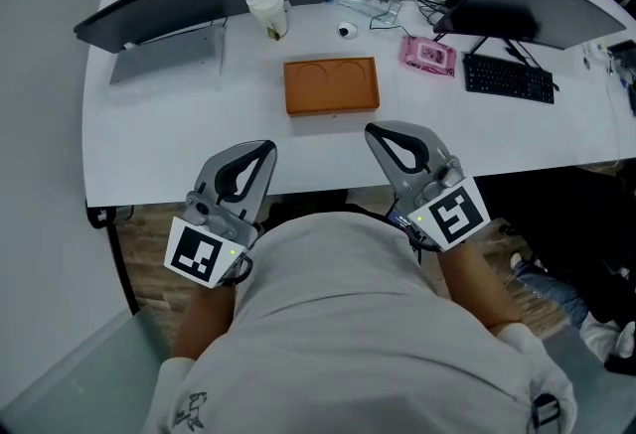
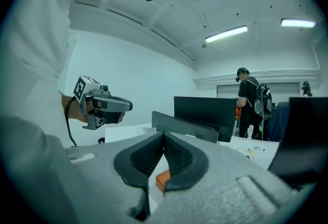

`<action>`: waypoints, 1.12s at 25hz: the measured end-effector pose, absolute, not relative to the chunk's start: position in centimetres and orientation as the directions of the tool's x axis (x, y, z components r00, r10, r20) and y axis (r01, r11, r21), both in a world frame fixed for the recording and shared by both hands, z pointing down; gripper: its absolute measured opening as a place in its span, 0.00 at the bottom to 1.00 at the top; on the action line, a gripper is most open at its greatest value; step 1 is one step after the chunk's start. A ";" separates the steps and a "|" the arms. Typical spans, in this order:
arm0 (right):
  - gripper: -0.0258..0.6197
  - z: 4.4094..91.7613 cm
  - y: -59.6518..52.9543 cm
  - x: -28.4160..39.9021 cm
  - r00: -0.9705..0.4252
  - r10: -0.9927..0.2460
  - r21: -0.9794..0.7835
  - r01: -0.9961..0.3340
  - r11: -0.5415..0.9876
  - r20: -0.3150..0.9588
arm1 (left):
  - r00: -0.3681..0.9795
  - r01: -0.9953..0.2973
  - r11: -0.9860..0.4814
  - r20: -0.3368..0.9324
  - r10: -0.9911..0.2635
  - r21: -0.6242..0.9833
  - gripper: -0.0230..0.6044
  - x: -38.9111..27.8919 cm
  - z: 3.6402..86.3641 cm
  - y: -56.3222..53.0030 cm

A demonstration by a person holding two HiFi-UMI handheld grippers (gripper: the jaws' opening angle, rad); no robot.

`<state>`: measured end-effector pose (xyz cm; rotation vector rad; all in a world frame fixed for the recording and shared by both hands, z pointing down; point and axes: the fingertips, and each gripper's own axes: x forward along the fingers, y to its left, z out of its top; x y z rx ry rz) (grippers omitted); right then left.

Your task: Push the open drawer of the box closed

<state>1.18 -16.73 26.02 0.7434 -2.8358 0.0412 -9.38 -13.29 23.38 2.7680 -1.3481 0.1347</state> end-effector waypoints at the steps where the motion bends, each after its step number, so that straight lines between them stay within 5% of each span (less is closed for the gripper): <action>1: 0.04 26.1 -16.5 1.2 -0.847 -0.488 0.027 -0.494 0.869 0.210 | 0.618 -0.784 -0.620 0.099 -0.780 0.016 0.04 -9.5 23.3 -13.2; 28: 0.04 23.0 4.3 -11.1 -0.784 -0.603 0.080 -0.599 0.797 0.146 | 0.719 -0.694 -0.719 0.099 -0.688 0.039 0.04 -23.3 23.2 7.5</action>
